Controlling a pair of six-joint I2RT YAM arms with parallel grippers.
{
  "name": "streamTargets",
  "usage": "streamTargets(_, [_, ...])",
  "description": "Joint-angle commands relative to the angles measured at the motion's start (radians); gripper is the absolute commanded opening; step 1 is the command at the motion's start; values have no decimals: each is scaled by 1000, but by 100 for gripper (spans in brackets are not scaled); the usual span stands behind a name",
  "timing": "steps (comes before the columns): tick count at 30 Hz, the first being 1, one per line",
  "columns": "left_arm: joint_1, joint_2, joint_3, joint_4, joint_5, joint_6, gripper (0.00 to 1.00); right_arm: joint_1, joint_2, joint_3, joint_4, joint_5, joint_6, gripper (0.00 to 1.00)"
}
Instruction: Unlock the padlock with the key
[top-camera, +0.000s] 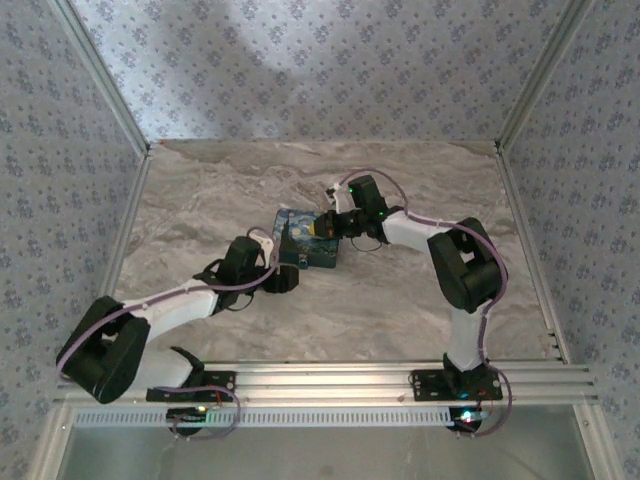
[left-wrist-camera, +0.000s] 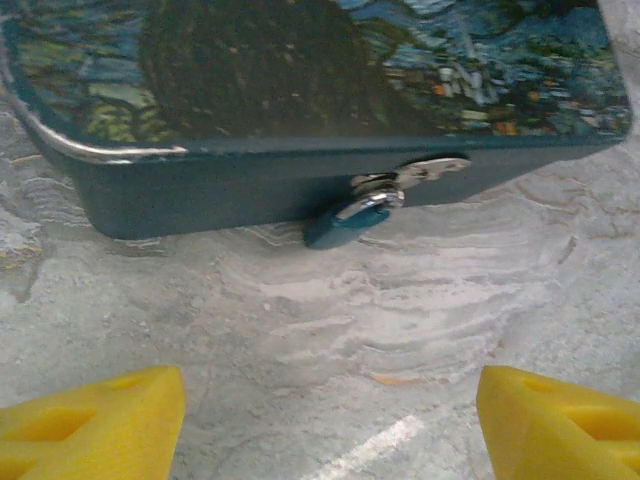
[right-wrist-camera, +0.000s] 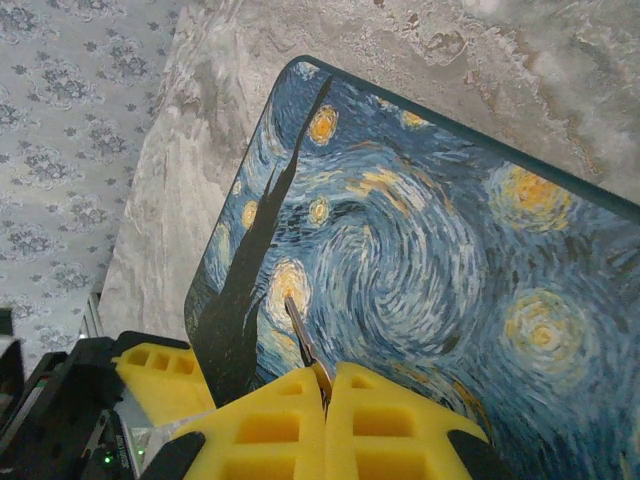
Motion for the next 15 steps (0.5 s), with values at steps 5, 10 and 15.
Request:
streamTargets(5, [12, 86, 0, 151, 69, 35, 75, 23, 27, -48, -76, 44, -19, 0])
streamTargets(10, [10, 144, 0, 236, 80, 33, 74, 35, 30, -56, -65, 51, -15, 0])
streamTargets(15, [10, 199, 1, 308, 81, 21, 72, 45, 33, -55, -62, 73, -12, 0])
